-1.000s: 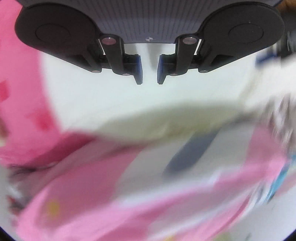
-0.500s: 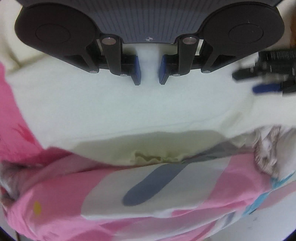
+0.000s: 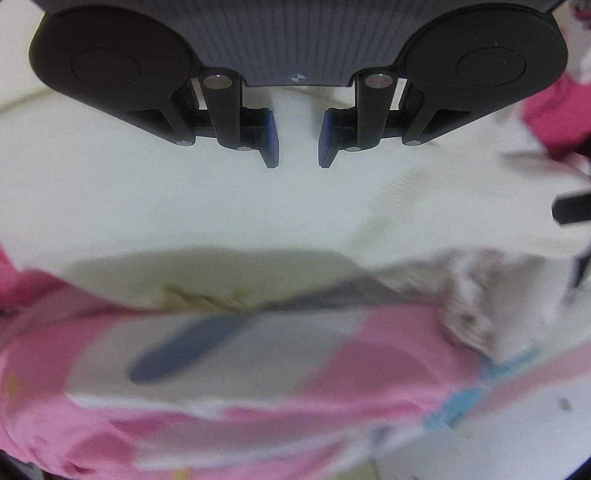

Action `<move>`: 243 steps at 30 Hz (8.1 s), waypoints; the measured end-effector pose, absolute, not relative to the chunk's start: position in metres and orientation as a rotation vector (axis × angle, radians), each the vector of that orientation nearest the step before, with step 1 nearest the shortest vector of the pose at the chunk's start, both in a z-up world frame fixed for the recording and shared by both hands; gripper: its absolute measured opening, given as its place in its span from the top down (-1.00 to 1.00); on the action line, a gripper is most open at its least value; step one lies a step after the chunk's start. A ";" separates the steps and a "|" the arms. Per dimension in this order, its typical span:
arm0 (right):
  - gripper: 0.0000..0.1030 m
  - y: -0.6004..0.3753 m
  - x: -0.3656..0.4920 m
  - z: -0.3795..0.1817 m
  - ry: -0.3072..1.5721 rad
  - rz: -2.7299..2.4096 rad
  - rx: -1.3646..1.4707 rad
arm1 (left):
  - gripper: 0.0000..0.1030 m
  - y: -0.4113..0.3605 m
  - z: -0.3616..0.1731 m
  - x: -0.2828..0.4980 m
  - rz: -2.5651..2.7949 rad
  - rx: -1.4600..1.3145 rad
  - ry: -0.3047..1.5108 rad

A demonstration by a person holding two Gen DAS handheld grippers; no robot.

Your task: Fold clothes

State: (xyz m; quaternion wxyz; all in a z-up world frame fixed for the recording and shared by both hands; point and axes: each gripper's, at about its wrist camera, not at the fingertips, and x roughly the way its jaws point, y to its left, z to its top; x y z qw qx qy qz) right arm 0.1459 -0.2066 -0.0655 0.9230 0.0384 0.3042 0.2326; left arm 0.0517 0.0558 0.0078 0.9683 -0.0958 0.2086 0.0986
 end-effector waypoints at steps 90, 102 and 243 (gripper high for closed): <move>0.46 -0.171 0.145 -0.098 0.637 0.525 0.005 | 0.87 0.132 0.056 0.021 0.388 -0.456 -0.151; 0.46 -0.185 0.150 -0.101 0.642 0.558 0.115 | 0.87 0.037 0.026 0.092 0.140 -0.379 0.064; 0.84 -0.378 0.159 -0.094 0.577 0.075 0.664 | -0.37 0.008 -0.095 0.057 -0.159 0.054 0.582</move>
